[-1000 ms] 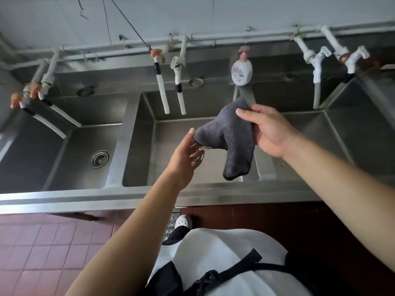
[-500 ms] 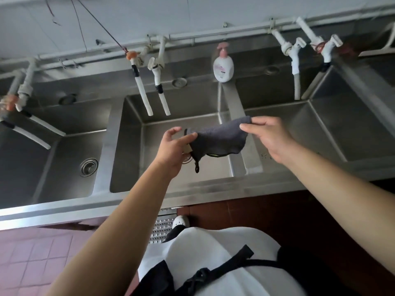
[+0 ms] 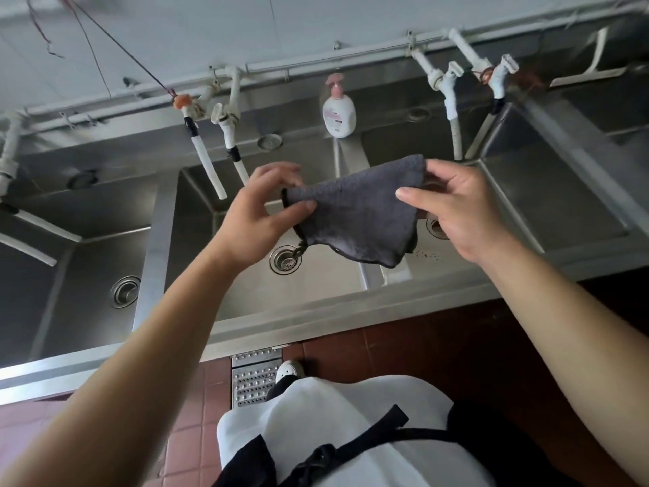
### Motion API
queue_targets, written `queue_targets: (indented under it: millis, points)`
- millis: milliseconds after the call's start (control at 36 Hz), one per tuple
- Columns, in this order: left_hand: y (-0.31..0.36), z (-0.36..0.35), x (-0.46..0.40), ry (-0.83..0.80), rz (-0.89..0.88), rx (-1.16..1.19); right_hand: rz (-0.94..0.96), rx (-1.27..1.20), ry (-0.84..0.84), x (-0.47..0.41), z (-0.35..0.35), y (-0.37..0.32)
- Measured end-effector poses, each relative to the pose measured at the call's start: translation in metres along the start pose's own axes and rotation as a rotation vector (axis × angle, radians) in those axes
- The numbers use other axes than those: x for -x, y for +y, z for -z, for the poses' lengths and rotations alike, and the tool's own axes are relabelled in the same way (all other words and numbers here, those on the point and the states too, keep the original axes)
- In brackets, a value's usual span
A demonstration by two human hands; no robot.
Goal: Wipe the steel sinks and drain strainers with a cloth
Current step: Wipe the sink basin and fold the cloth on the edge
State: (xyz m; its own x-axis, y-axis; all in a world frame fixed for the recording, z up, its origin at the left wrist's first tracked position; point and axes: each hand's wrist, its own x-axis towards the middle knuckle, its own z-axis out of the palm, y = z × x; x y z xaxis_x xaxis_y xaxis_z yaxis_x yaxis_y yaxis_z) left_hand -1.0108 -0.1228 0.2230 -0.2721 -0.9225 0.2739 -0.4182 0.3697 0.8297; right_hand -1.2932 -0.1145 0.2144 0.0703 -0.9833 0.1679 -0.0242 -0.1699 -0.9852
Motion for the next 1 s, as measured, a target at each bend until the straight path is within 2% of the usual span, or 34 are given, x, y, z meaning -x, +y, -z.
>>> queue_targets:
  millis: [56,83,167,278,361,417,611,667,722,806,889,1000]
  points:
    - [0.01,0.006,0.002,-0.078,-0.015,0.306,0.04,-0.013,-0.059,0.003,0.005,-0.009]
    - [0.012,0.008,0.003,-0.091,-0.034,0.377,0.056,-0.022,-0.081,0.004,0.006,-0.014]
    - [0.018,0.005,0.002,-0.091,-0.033,0.459,0.053,-0.082,-0.057,0.005,0.006,-0.019]
    - [0.005,-0.01,0.0,-0.051,0.183,0.506,-0.101,-0.08,0.095,0.002,0.0,0.002]
    - [-0.015,-0.028,0.003,-0.03,0.349,0.456,-0.307,-0.127,0.167,0.005,-0.004,0.03]
    - [-0.026,-0.038,0.007,-0.006,0.414,0.406,-0.37,-0.125,0.177,0.01,-0.005,0.045]
    - [-0.046,-0.059,0.03,0.049,0.322,0.227,-0.279,-0.073,0.068,0.036,0.006,0.069]
    - [-0.058,-0.07,0.05,-0.008,0.296,0.046,-0.268,0.015,0.032,0.054,0.005,0.085]
    - [-0.072,-0.083,0.078,-0.14,0.31,-0.156,-0.318,0.16,-0.032,0.079,0.004,0.112]
    - [-0.089,-0.103,0.123,-0.36,0.351,-0.259,-0.405,0.443,-0.183,0.124,0.002,0.149]
    - [-0.098,-0.114,0.147,-0.356,0.379,-0.245,-0.43,0.564,-0.235,0.152,-0.001,0.162]
    - [-0.104,-0.116,0.149,-0.304,0.343,-0.208,-0.401,0.576,-0.149,0.16,-0.007,0.164]
